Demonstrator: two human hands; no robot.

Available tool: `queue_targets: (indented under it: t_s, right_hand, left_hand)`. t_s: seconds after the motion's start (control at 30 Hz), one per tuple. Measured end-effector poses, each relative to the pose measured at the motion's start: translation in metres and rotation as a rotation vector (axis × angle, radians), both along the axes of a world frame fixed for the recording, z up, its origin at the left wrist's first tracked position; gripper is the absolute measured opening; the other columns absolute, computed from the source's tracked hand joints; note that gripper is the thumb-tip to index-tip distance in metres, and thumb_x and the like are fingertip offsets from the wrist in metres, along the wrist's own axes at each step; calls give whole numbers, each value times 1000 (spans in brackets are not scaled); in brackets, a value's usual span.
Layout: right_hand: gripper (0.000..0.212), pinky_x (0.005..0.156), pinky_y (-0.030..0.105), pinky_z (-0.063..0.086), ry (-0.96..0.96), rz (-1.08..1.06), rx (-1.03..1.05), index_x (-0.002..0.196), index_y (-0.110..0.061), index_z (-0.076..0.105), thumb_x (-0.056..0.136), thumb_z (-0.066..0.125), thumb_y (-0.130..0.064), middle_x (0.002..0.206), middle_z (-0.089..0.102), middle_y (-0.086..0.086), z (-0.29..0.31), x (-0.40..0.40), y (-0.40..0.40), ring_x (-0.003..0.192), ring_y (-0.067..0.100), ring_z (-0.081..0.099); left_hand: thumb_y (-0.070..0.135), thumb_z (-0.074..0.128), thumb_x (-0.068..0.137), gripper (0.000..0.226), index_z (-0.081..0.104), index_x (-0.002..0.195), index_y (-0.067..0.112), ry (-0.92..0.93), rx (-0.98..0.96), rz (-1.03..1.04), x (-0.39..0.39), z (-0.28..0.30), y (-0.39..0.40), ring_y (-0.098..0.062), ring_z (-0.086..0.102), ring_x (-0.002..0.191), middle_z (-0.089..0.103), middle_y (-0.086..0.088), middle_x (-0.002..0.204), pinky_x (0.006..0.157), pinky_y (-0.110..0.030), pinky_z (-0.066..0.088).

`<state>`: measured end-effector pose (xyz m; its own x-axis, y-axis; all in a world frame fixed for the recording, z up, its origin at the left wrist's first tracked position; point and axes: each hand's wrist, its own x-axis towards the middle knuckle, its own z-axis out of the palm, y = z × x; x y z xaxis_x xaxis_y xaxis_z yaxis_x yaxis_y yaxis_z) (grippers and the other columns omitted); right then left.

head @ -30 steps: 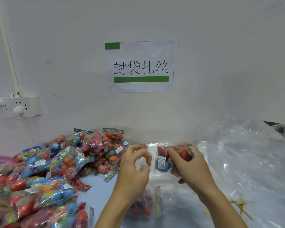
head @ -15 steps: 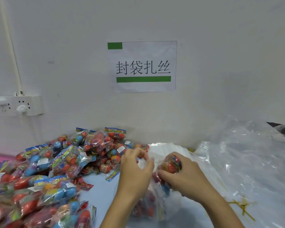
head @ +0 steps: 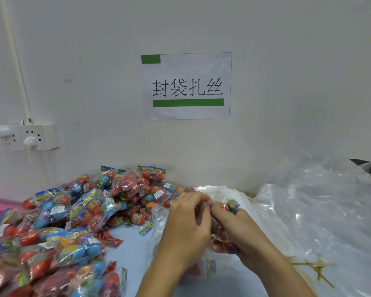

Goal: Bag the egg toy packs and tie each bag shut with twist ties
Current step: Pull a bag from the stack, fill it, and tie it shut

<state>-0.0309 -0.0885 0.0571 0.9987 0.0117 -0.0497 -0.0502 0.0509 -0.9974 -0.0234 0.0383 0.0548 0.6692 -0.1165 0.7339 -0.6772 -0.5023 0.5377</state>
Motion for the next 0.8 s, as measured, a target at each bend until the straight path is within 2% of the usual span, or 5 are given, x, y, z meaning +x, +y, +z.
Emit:
queue_targets:
  t_s: [0.13,0.27,0.43,0.63,0.8]
  right_hand:
    - [23,56,26,45,25,25,-22,96,-13,76,89,62,-29,85,73,11,-1,0,-1,69,19,58]
    - [17,49,23,46,20,26,64,82,-22,72,92,60,-26,71,68,2,1,0,-4,60,18,63]
    - [29,44,23,45,20,96,235,71,-24,77,95,62,-29,76,70,6,4,-2,2,61,23,67]
    - [31,81,47,46,-18,152,322,110,-4,73,97,59,-29,97,71,16,7,-6,8,87,31,66]
    - [21,72,37,54,-8,304,409,101,-18,78,93,62,-29,98,69,10,12,-9,0,81,23,67]
  left_hand:
    - [16,65,90,9,71,90,22,77,-118,-141,-4,2,1,-2,61,74,68,8,77,64,-8,42]
    - [32,49,90,24,71,95,24,117,-343,-89,3,2,6,-8,64,91,70,11,88,80,-28,50]
    - [45,42,90,35,67,111,32,200,-149,-54,9,-8,9,3,54,113,63,21,113,100,-23,41]
    - [43,40,95,30,65,108,34,158,-132,-80,10,-10,5,0,58,108,65,21,105,94,-25,44]
    - [43,34,99,34,65,102,30,120,-159,-88,9,-7,10,-11,64,97,68,11,96,86,-39,49]
